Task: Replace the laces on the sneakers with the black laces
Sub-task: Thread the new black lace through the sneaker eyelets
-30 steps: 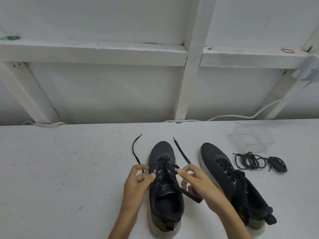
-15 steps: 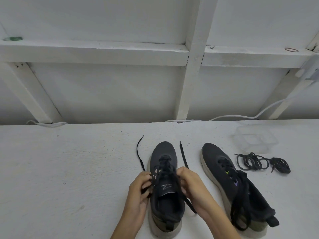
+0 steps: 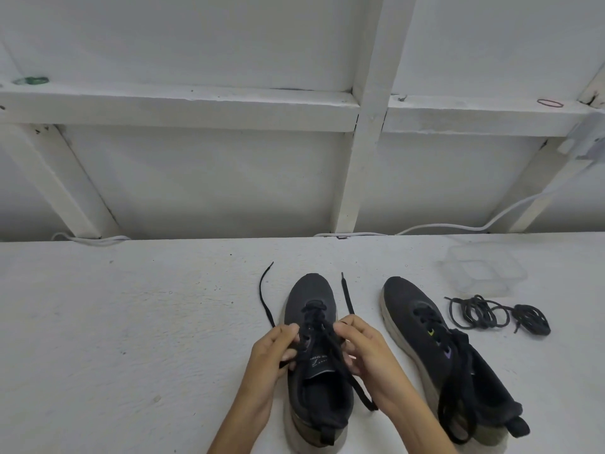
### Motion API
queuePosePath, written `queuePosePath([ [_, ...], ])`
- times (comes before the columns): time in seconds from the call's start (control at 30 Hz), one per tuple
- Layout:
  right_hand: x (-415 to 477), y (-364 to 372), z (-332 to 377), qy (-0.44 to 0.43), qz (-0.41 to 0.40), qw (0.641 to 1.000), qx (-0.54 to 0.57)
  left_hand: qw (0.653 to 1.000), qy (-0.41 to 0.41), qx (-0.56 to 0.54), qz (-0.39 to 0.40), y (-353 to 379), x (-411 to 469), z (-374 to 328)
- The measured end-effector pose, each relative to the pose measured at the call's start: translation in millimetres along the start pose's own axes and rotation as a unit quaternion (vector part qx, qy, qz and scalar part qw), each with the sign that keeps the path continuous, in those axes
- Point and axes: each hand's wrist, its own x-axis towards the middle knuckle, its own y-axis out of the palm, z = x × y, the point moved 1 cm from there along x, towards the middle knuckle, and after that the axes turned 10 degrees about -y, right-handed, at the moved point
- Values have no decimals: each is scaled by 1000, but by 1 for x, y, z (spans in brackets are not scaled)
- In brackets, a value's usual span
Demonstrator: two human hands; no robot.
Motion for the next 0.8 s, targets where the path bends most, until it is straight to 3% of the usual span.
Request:
queuePosePath([
  [0.07, -2, -2, -10, 43, -33, 989, 135, 992, -38, -119, -5, -1, -2, 7],
  [0.17, -5, 2, -27, 84, -84, 927, 356, 949, -76, -306, -17, 1, -2, 15],
  [0.23, -5, 4, -34, 72, -99, 904, 409, 931, -79, -356, -17, 2, -1, 19],
  [0.47, -2, 0, -37, 72, -91, 917, 382, 924, -76, -374, 2, 0, 4, 24],
  [0.8, -5, -20, -16, -5, -42, 984, 175, 942, -58, -330, -13, 3, 3, 34],
])
